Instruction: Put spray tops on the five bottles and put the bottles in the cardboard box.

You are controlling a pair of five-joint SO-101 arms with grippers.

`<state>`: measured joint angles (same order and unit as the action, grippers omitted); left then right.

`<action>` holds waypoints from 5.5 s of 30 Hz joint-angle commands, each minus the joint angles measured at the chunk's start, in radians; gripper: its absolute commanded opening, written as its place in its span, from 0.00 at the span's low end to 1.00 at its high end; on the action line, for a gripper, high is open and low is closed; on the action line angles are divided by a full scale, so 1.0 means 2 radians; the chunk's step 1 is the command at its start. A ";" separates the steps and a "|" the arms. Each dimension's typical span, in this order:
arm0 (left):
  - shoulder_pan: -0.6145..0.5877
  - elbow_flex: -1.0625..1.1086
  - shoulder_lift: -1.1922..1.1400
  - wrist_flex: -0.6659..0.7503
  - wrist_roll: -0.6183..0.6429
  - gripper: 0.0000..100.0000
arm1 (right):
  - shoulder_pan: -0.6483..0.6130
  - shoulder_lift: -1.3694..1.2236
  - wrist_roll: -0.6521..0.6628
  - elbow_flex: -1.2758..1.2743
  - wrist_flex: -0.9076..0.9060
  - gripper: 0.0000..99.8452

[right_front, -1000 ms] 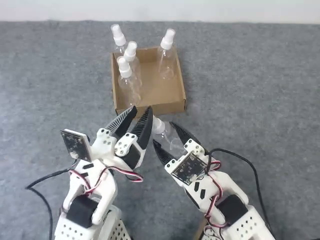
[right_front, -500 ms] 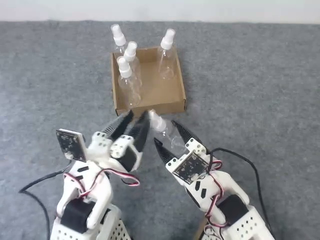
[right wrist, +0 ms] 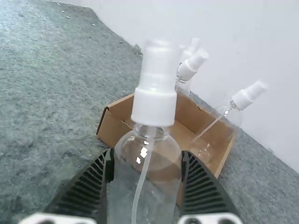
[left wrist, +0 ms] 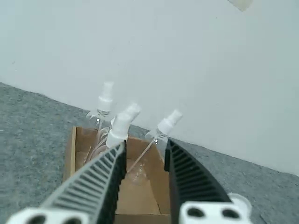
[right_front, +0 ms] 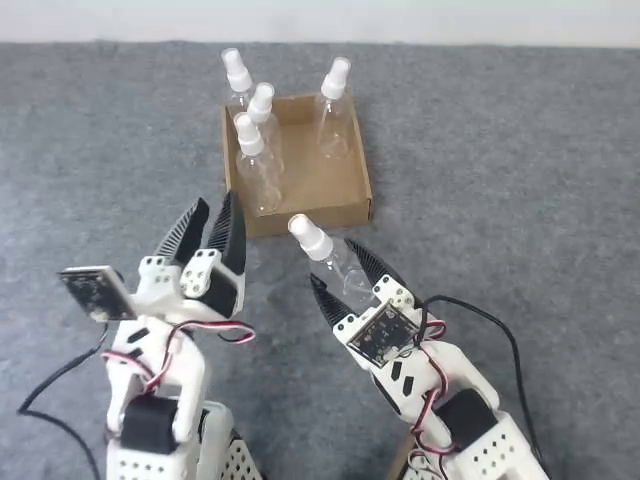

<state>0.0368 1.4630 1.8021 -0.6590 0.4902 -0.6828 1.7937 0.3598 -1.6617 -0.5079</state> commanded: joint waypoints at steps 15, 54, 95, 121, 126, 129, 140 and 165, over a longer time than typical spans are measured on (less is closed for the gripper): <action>0.062 0.074 0.008 0.106 -0.030 0.13 | -0.033 0.010 0.002 -0.005 -0.001 0.03; 0.028 -0.013 0.009 -0.015 -0.029 0.13 | -0.029 0.010 0.005 -0.009 -0.001 0.03; -0.172 -0.023 0.009 -0.015 -0.029 0.13 | 0.009 -0.137 0.002 0.223 0.124 0.03; -0.171 -0.022 0.009 -0.015 -0.029 0.13 | 0.059 -0.518 -0.041 0.354 0.322 0.03; -0.171 -0.022 0.009 -0.015 -0.029 0.13 | 0.092 -0.582 -0.100 0.402 0.322 0.03; -0.171 -0.022 0.009 -0.015 -0.029 0.13 | 0.101 -0.622 -0.114 0.423 0.322 0.03; -0.170 -0.022 0.009 -0.015 -0.029 0.13 | 0.101 -0.748 -0.147 0.492 0.323 0.03; -0.170 -0.023 0.009 -0.015 -0.029 0.13 | 0.125 -1.012 -0.143 0.493 0.588 0.03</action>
<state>-0.3023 1.4906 1.8021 -0.6774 0.4381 -0.4480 -0.2302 0.0744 -0.7457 0.6076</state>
